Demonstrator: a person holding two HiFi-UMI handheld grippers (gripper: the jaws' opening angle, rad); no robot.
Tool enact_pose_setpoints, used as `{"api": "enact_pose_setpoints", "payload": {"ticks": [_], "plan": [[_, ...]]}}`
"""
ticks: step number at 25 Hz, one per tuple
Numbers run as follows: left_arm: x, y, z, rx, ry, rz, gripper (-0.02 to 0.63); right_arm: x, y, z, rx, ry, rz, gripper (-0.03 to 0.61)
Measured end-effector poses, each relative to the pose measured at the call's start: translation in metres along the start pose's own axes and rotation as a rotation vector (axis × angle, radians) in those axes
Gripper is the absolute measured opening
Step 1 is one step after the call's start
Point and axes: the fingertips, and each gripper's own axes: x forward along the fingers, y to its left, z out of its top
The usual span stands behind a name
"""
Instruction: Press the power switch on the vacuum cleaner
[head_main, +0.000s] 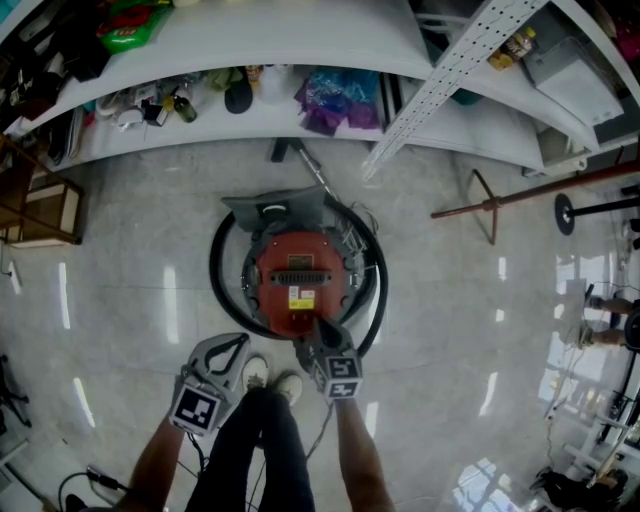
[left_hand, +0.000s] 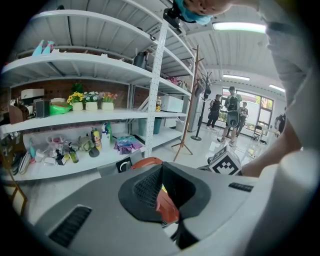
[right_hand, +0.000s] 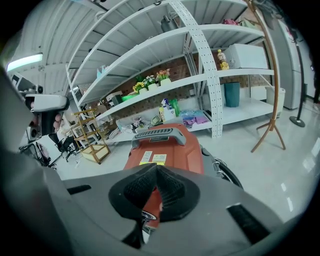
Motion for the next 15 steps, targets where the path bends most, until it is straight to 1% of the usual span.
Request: {"api": "enact_pose_setpoints", "payload": {"ticks": [15], "plan": [[-0.002,0.005,-0.012,-0.009,0.022,0.002,0.006,0.011,0.003,-0.013,0.006,0.014,-0.001,0.011]]}}
